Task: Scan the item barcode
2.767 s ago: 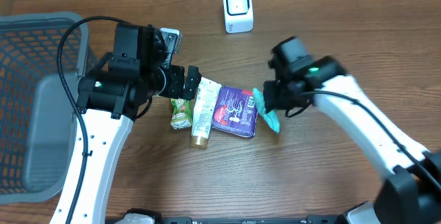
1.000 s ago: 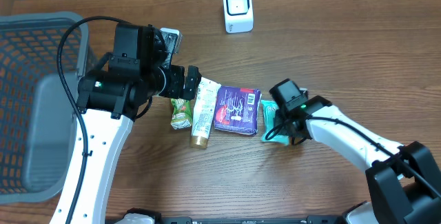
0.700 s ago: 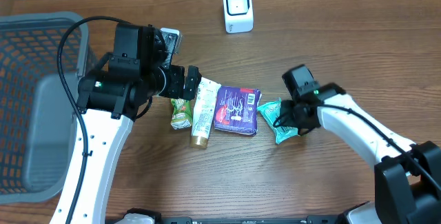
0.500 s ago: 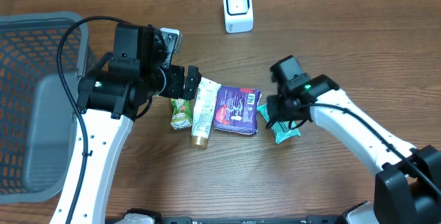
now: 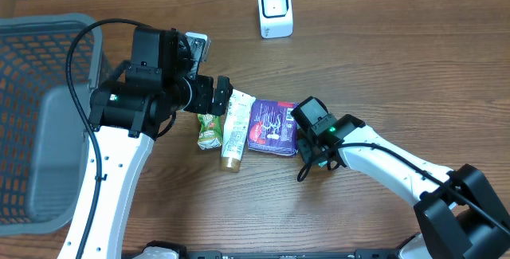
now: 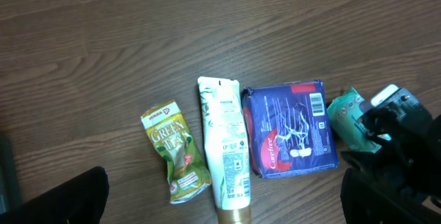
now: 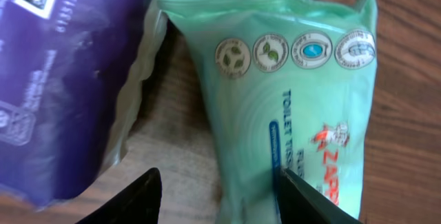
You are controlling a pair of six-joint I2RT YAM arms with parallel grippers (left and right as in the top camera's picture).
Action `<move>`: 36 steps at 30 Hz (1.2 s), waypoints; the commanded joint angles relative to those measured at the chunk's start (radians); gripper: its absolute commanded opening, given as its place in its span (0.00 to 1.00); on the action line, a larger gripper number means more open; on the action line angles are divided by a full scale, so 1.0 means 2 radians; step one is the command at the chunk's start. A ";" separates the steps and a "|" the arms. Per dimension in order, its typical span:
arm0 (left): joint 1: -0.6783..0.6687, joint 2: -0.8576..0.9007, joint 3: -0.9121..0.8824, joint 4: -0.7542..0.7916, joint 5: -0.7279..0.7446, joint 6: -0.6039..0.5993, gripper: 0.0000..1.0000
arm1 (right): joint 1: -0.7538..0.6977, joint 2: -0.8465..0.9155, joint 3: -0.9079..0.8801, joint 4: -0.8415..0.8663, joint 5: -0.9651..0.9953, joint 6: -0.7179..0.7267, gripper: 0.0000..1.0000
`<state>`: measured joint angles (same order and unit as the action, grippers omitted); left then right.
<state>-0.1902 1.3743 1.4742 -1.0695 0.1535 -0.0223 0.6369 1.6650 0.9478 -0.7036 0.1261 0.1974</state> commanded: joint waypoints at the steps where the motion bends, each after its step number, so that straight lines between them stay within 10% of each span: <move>1: 0.000 -0.011 0.010 0.000 0.000 0.008 1.00 | 0.002 0.021 -0.017 0.014 0.016 -0.021 0.55; 7: 0.000 -0.011 0.010 0.000 0.000 0.008 0.99 | 0.001 0.041 -0.025 0.020 0.055 -0.022 0.57; 12: 0.000 -0.011 0.010 0.000 0.000 0.008 1.00 | 0.001 0.055 -0.025 0.028 0.055 -0.019 0.16; 18: 0.000 -0.011 0.010 0.000 0.000 0.008 1.00 | 0.001 0.064 -0.025 0.028 0.064 0.027 0.04; 36: 0.000 -0.011 0.010 0.000 0.000 0.008 1.00 | -0.276 0.001 -0.017 0.064 -0.547 -0.091 0.04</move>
<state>-0.1902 1.3743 1.4742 -1.0695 0.1535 -0.0223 0.1444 1.6272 0.9627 -0.5968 -0.7269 0.0612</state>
